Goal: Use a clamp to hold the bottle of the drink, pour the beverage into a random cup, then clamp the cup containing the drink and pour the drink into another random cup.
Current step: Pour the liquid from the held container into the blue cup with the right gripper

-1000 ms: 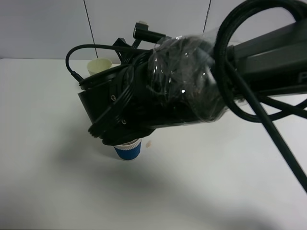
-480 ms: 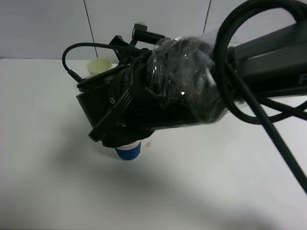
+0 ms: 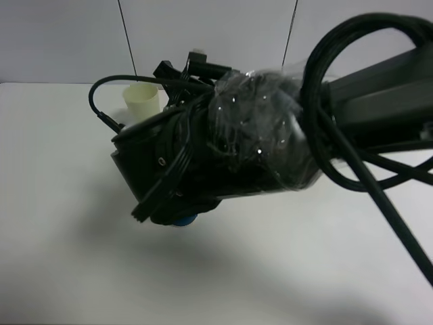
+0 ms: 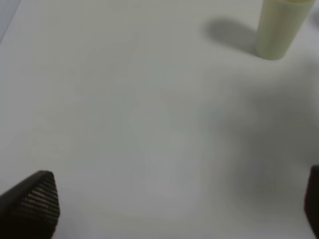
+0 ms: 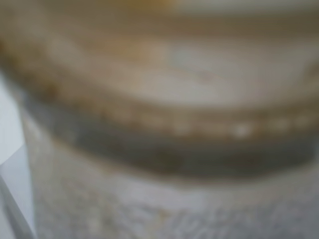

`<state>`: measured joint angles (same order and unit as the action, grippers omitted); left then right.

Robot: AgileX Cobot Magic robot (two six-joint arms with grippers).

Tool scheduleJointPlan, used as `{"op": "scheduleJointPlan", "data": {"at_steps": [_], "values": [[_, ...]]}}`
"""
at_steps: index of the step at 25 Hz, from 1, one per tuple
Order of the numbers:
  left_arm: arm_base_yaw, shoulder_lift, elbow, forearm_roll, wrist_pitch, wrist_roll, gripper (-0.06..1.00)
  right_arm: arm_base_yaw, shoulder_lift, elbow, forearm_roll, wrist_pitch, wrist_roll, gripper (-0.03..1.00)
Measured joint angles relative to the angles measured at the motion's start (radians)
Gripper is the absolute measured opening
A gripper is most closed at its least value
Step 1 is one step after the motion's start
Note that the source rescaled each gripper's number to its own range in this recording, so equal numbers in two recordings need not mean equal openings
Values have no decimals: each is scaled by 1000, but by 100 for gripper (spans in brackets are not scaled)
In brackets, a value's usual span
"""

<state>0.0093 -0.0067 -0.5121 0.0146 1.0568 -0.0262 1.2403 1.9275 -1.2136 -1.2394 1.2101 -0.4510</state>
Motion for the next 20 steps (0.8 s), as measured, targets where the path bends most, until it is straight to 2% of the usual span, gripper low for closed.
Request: {"op": "scheduleJointPlan", "data": {"at_steps": [20], "values": [[0, 0, 0, 0, 0, 0, 100, 0, 0, 18, -38, 1, 11, 0]]}}
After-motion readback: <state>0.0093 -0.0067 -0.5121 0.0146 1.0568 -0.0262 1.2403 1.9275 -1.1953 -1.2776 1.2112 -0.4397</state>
